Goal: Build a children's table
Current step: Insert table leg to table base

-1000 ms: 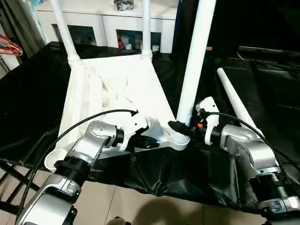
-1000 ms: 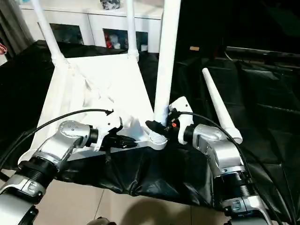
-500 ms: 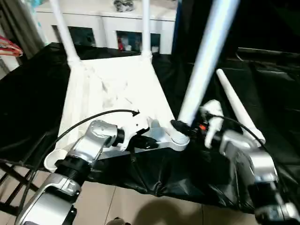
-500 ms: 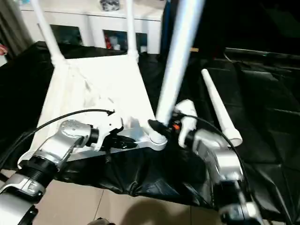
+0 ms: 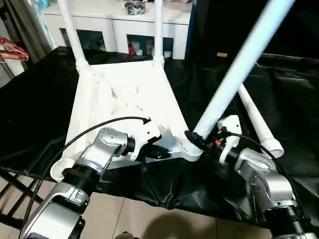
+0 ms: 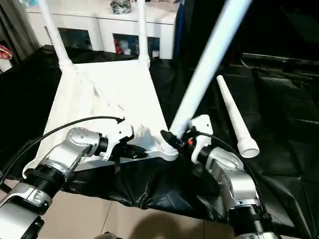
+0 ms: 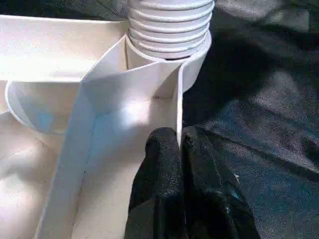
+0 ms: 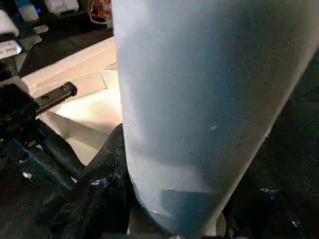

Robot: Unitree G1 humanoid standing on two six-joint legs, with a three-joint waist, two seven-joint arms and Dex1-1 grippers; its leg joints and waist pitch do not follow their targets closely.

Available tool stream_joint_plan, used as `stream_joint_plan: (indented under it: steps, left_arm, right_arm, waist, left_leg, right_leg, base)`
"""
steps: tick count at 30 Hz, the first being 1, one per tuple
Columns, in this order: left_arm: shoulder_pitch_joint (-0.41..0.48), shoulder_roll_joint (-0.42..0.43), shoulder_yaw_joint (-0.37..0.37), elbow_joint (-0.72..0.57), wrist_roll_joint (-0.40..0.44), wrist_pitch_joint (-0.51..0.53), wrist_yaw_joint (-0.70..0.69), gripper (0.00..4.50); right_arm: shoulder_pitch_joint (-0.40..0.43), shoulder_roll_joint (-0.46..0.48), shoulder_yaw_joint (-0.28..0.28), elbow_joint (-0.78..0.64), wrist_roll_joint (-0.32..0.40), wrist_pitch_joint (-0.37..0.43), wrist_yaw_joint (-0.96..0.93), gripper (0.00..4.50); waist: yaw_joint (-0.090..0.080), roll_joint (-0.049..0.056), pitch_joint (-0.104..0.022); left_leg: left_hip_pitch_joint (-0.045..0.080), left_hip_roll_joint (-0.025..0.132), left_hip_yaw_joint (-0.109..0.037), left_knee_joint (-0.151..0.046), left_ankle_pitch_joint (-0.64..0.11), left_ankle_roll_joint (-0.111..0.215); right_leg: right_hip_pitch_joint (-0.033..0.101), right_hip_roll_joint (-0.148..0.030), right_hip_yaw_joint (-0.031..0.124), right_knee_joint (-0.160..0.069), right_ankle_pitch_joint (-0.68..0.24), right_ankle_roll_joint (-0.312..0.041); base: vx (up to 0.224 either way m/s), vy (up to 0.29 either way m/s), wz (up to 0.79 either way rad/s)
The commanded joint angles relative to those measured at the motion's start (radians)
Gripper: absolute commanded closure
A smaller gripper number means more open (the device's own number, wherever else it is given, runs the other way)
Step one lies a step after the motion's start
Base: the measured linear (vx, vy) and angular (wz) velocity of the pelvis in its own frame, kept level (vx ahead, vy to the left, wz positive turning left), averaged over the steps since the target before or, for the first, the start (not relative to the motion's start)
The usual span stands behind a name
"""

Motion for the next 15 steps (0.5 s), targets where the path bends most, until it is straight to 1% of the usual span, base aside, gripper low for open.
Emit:
stream_joint_plan:
  steps: [1, 3, 4, 5, 6, 7, 8, 10, 11, 13, 14, 15]
  left_arm:
    - [-0.013, 0.012, -0.014, 0.024, 0.029, 0.006, 0.000, 4.50]
    - [-0.013, 0.016, -0.017, 0.023, 0.032, 0.004, -0.004, 4.50]
    - [-0.013, 0.019, -0.021, 0.022, 0.035, 0.003, -0.009, 4.50]
    - [-0.012, 0.027, -0.027, 0.015, 0.038, 0.001, -0.022, 4.50]
    - [-0.012, 0.028, -0.027, 0.015, 0.038, 0.001, -0.022, 4.50]
    - [-0.012, 0.029, -0.028, 0.013, 0.039, 0.001, -0.024, 4.50]
    - [-0.012, 0.032, -0.028, 0.011, 0.038, 0.002, -0.027, 4.50]
    - [-0.011, 0.037, -0.031, 0.006, 0.039, -0.001, -0.035, 4.50]
    - [-0.011, 0.040, -0.033, 0.002, 0.039, -0.003, -0.044, 4.50]
    - [-0.009, 0.045, -0.037, -0.004, 0.036, -0.013, -0.062, 4.50]
    - [-0.008, 0.049, -0.039, -0.011, 0.035, -0.014, -0.071, 4.50]
    - [-0.008, 0.053, -0.042, -0.016, 0.035, -0.022, -0.081, 4.50]
  right_arm:
    - [0.003, -0.028, 0.035, 0.060, -0.074, 0.036, -0.001, 2.59]
    - [-0.009, -0.033, 0.047, 0.068, -0.076, 0.044, 0.013, 2.59]
    - [-0.020, -0.039, 0.060, 0.076, -0.080, 0.051, 0.029, 2.59]
    - [-0.041, -0.052, 0.087, 0.097, -0.092, 0.057, 0.067, 2.59]
    - [-0.041, -0.052, 0.088, 0.098, -0.092, 0.057, 0.068, 2.59]
    - [-0.046, -0.056, 0.094, 0.104, -0.095, 0.059, 0.079, 2.59]
    - [-0.051, -0.059, 0.101, 0.109, -0.099, 0.056, 0.090, 2.59]
    - [-0.058, -0.065, 0.113, 0.117, -0.098, 0.050, 0.112, 2.59]
    - [-0.058, -0.067, 0.116, 0.116, -0.093, 0.051, 0.123, 2.59]
    - [-0.059, -0.070, 0.120, 0.120, -0.087, 0.046, 0.139, 2.59]
    - [-0.058, -0.072, 0.121, 0.121, -0.087, 0.040, 0.146, 2.59]
    - [-0.058, -0.073, 0.122, 0.125, -0.086, 0.031, 0.155, 2.59]
  waist:
    - [-0.006, -0.003, -0.048]
    - [-0.009, -0.004, -0.044]
    - [-0.013, -0.005, -0.042]
    - [-0.014, -0.004, -0.040]
    - [-0.017, -0.005, -0.041]
    - [-0.017, -0.004, -0.042]
    - [-0.017, -0.006, -0.045]
    - [-0.017, -0.006, -0.045]
    - [-0.016, -0.005, -0.050]
    - [-0.016, -0.006, -0.051]
    - [-0.016, -0.006, -0.051]
    - [-0.014, -0.009, -0.052]
  left_leg:
    - [0.019, 0.062, -0.037, -0.088, -0.347, -0.016]
    - [0.020, 0.061, -0.038, -0.089, -0.367, -0.017]
    - [0.022, 0.061, -0.039, -0.089, -0.381, -0.017]
    - [0.026, 0.060, -0.041, -0.088, -0.400, -0.018]
    - [0.025, 0.060, -0.042, -0.089, -0.403, -0.019]
    - [0.024, 0.062, -0.043, -0.091, -0.395, -0.019]
    - [0.025, 0.063, -0.042, -0.092, -0.385, -0.017]
    - [0.023, 0.065, -0.041, -0.094, -0.374, -0.015]
    - [0.020, 0.066, -0.040, -0.095, -0.350, -0.012]
    - [0.018, 0.066, -0.036, -0.094, -0.328, -0.006]
    - [0.018, 0.065, -0.035, -0.093, -0.321, -0.004]
    - [0.018, 0.064, -0.033, -0.092, -0.303, 0.003]
  right_leg:
    - [0.025, -0.102, 0.056, -0.102, -0.442, -0.145]
    - [0.023, -0.103, 0.054, -0.106, -0.485, -0.138]
    - [0.021, -0.104, 0.054, -0.111, -0.521, -0.129]
    - [0.019, -0.106, 0.053, -0.114, -0.556, -0.123]
    - [0.021, -0.106, 0.051, -0.115, -0.565, -0.119]
    - [0.022, -0.106, 0.053, -0.116, -0.560, -0.114]
    - [0.021, -0.105, 0.054, -0.114, -0.527, -0.120]
    - [0.022, -0.104, 0.056, -0.111, -0.492, -0.131]
    - [0.028, -0.104, 0.056, -0.103, -0.426, -0.151]
    - [0.030, -0.102, 0.058, -0.098, -0.368, -0.170]
    - [0.030, -0.102, 0.058, -0.097, -0.356, -0.175]
    - [0.033, -0.104, 0.058, -0.096, -0.340, -0.184]
  base:
    - [0.000, 0.000, 0.00]
    - [0.000, 0.000, 0.00]
    - [0.000, 0.000, 0.00]
    - [0.000, 0.000, 0.00]
    - [0.000, 0.000, 0.00]
    - [0.000, 0.000, 0.00]
    - [0.000, 0.000, 0.00]
    - [0.000, 0.000, 0.00]
    - [0.000, 0.000, 0.00]
    - [0.000, 0.000, 0.00]
    - [0.000, 0.000, 0.00]
    - [0.000, 0.000, 0.00]
